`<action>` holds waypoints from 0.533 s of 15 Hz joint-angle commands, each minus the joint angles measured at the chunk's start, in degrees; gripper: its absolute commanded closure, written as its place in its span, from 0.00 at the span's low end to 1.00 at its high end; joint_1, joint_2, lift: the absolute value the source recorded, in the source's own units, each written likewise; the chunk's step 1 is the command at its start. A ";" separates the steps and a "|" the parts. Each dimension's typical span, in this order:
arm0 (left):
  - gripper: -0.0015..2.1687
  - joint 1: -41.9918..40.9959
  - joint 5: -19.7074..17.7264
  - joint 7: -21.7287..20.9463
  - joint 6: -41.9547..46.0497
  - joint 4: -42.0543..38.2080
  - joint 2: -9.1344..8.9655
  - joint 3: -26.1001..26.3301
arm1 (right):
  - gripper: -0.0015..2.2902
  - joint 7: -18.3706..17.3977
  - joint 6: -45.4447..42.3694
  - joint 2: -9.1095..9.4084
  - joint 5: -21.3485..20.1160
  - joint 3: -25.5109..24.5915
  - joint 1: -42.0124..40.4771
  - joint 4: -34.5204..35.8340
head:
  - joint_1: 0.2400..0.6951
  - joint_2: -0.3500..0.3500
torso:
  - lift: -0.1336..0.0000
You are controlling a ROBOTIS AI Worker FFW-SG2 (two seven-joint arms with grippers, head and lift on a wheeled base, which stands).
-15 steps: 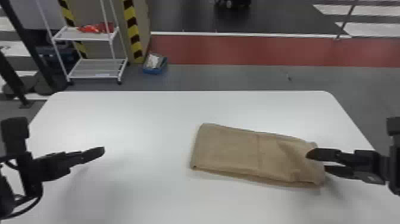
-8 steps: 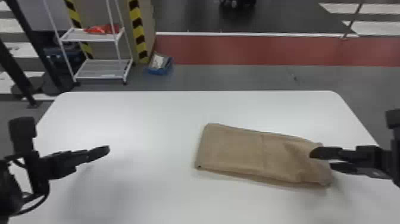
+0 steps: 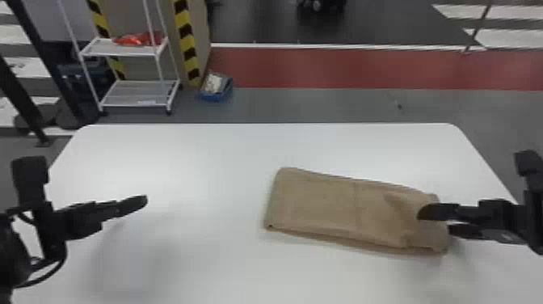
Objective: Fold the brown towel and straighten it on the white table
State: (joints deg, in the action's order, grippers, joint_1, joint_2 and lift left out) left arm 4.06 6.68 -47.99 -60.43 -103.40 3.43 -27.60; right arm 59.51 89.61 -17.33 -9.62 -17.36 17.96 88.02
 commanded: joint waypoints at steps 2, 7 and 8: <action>0.03 0.42 0.00 0.00 0.17 0.83 0.26 -0.08 | 0.18 1.05 0.47 0.02 -1.02 1.01 1.03 -1.36 | 1.00 0.51 | 0.07; 0.03 0.68 0.00 0.09 0.35 1.18 0.26 0.09 | 0.42 3.33 0.47 -0.07 -1.63 0.39 1.38 -1.72 | 1.00 0.52 | 0.07; 0.03 0.68 0.09 0.00 0.35 1.18 0.26 0.18 | 0.47 3.95 0.47 -0.07 -1.72 0.22 1.38 -1.72 | 1.00 0.52 | 0.07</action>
State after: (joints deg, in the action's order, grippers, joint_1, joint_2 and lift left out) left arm 4.73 6.76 -47.91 -60.08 -102.22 3.69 -27.51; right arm 63.20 89.61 -17.38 -11.31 -16.74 19.35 86.31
